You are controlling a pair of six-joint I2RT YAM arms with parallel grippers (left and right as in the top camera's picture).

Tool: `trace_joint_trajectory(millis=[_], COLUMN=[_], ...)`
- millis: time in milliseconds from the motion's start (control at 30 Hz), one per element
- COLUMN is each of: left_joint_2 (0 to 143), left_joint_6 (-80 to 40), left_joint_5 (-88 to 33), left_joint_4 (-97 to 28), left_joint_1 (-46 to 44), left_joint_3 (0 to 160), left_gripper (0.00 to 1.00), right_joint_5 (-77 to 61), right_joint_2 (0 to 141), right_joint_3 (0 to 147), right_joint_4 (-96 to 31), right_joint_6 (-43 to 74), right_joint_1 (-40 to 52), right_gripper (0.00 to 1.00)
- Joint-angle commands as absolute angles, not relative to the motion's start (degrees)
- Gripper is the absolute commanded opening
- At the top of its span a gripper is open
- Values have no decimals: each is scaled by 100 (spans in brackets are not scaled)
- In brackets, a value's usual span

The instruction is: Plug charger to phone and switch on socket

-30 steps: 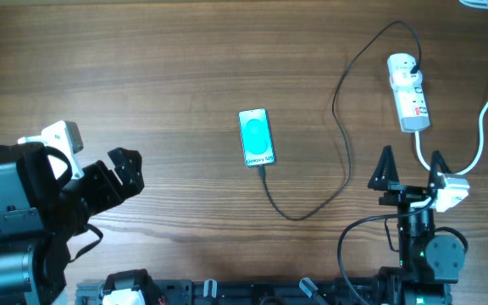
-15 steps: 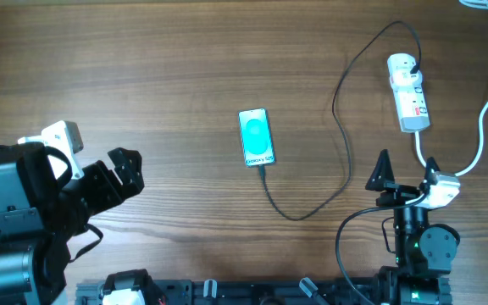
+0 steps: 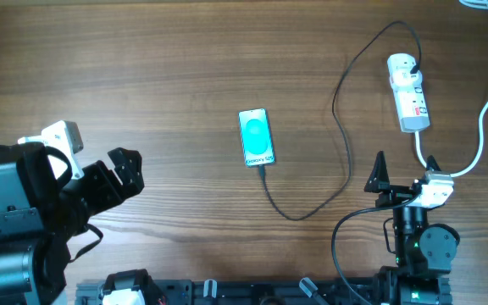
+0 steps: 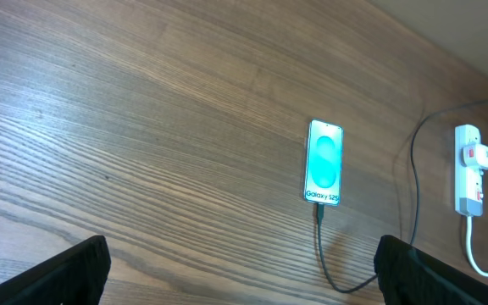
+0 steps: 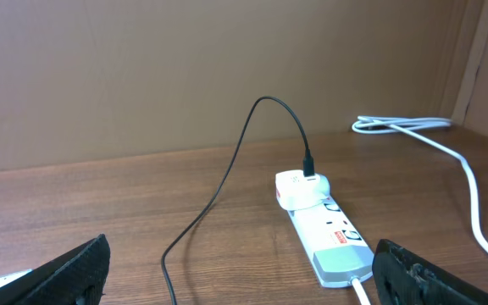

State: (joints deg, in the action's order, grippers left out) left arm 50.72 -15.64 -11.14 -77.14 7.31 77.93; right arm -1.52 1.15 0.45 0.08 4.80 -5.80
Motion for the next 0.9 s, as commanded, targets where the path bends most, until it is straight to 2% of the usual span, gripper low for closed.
trace_joint_trajectory(millis=[0,467,600,700,800,867], left_joint_2=[5074,5030,4689,4049,2611,2147], left_joint_6=[-1544,-1544,-1367,-1365,-1369,-1369], left_joint_5=[-1079,-1079,-711,-521,-587,-659], left_joint_4=[-7701,-7699,-7537,-6796,-5120,-4560], left_joint_1=[784,609,403,145,5,5], left_joint_3=[7767,7767,7666,7046,5096,4438], left_gripper=[100,100,100,100,100,100], right_joint_5=[-270,-270,-270,-270,-270,-270], right_joint_2=[21,21,21,21,21,21], right_joint_3=[30,30,30,30,30,30], right_joint_4=[14,14,14,14,14,14], right_joint_6=[408,405,408,408,408,408], right_joint_1=[-607,-607,-607,-607,-607,-607], right_gripper=[100,100,100,100,99,99])
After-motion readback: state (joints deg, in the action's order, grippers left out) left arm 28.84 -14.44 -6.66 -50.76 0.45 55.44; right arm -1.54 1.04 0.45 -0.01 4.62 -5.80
